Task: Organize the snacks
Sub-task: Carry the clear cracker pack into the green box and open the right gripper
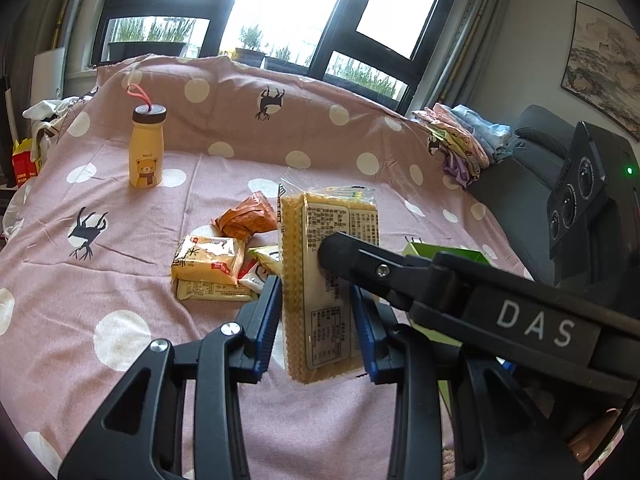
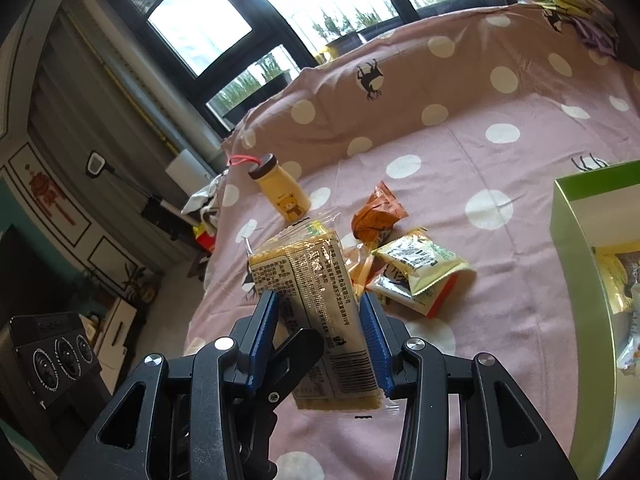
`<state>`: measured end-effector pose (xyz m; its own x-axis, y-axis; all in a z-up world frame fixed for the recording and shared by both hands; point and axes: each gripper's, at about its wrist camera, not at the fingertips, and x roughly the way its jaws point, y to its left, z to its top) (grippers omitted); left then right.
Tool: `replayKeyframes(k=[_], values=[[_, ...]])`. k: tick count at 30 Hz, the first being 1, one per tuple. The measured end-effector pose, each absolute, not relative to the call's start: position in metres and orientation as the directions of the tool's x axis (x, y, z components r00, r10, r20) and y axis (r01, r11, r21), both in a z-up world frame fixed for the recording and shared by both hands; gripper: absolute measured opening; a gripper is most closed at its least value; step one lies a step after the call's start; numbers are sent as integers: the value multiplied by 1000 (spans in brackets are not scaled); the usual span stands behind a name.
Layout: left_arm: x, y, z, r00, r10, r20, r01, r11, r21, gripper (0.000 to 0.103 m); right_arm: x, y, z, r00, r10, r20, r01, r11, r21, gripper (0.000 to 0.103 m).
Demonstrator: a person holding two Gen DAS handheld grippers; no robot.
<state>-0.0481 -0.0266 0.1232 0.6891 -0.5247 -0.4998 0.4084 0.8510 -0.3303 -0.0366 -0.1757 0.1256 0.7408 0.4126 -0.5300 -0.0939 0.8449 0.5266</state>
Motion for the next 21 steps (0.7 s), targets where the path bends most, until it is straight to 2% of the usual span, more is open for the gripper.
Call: replayKeyframes(k=[11,21], values=[[-60,-64,144,696,-557,-453,480,830,-284,34,-61,-208,150,802,356,-480,-90,866,492,46],[-61,-119,146,654,-597,-464,550,797,-250,35,-72,-260,146,833,297,-467,-7,849,528,46]])
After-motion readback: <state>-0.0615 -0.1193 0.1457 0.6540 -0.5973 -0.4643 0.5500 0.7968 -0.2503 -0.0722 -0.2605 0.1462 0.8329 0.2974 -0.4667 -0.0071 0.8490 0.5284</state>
